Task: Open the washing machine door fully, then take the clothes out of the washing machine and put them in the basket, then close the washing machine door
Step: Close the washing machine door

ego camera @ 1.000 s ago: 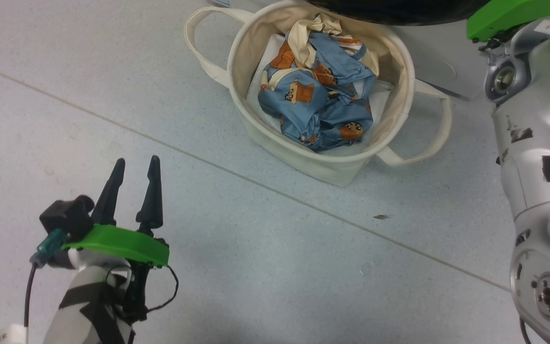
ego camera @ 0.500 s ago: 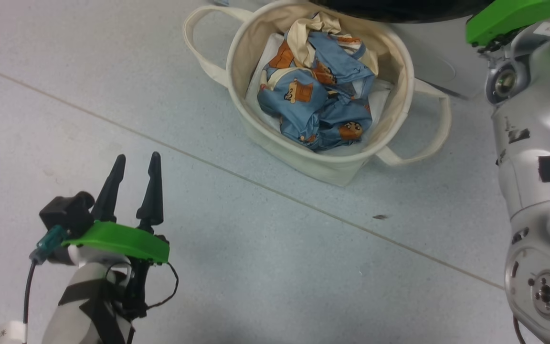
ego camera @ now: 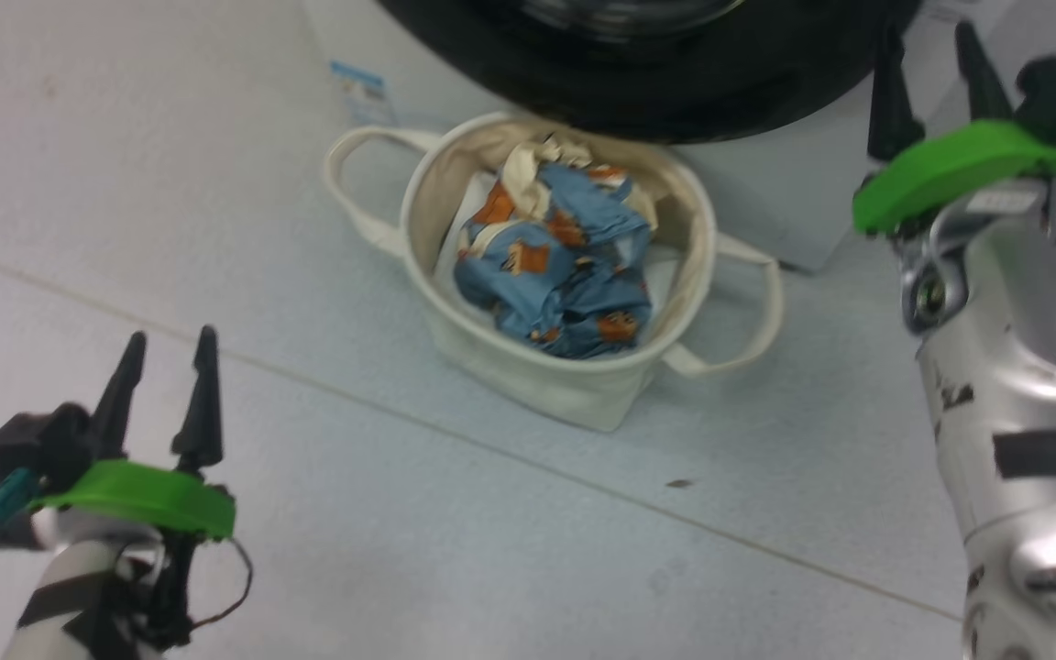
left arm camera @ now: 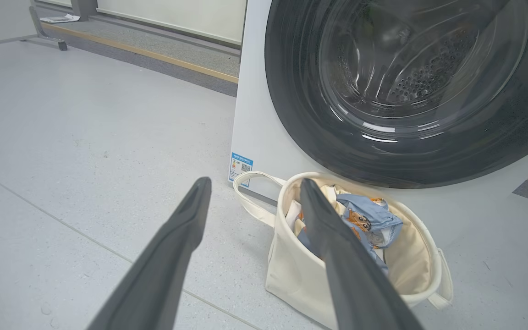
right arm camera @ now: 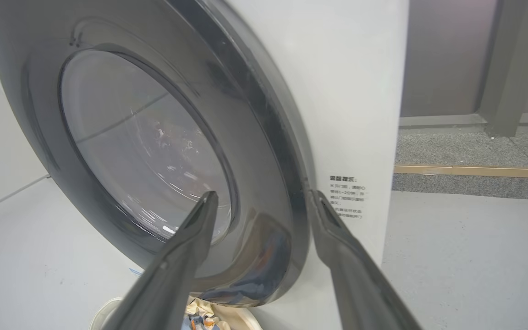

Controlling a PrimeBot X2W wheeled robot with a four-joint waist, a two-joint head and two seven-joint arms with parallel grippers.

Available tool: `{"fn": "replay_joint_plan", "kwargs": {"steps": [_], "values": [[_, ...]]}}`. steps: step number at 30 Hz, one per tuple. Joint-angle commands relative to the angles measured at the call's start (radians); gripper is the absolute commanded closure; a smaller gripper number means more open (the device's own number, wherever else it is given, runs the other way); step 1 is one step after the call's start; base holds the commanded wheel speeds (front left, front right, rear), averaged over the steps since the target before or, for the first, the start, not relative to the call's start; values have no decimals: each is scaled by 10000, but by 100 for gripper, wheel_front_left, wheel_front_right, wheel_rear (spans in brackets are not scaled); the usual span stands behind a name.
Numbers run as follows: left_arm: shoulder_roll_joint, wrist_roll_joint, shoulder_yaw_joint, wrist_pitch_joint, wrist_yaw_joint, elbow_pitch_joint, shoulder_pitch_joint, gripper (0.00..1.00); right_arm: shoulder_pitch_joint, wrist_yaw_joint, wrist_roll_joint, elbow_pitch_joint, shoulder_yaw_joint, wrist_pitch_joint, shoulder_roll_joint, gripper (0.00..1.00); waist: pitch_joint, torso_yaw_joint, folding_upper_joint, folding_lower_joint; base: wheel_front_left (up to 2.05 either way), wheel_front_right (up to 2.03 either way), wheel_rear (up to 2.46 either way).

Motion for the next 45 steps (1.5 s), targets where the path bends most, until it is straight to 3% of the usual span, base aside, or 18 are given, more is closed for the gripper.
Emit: {"fn": "replay_joint_plan", "kwargs": {"steps": [1, 9, 15, 24, 33, 45], "values": [[419, 86, 412, -118, -59, -326, -38, 0, -95, -4, -12, -402, 204, -61, 195, 0, -509, -502, 0, 0, 0, 0, 0], [1332, -200, 928, -118, -59, -562, 370, 0, 1561, -4, 407, -1952, 715, -61, 195, 0, -1495, -1513, 0, 0, 0, 0, 0], [1678, -740, 1384, -71, -59, -834, 596, 0, 2764, -4, 719, -3036, 889, -61, 195, 0, -2196, -2049, 0, 0, 0, 0, 0], [2533, -1304, 808, -73, -59, -1668, 1167, 0, 4344, -4, 867, -4012, 968, -61, 195, 0, -2840, -2624, 0, 0, 0, 0, 0], [2718, -1960, 603, -56, -38, -1298, 1459, 0, 5693, -4, 1252, -4852, 1428, -61, 195, 0, -3207, -3200, 0, 0, 0, 0, 0], [2624, -1994, 635, -63, 119, -794, 1543, 0, 6418, -4, 1209, -5078, 1547, -61, 195, 0, -3427, -3509, 0, 0, 0, 0, 0]]}}
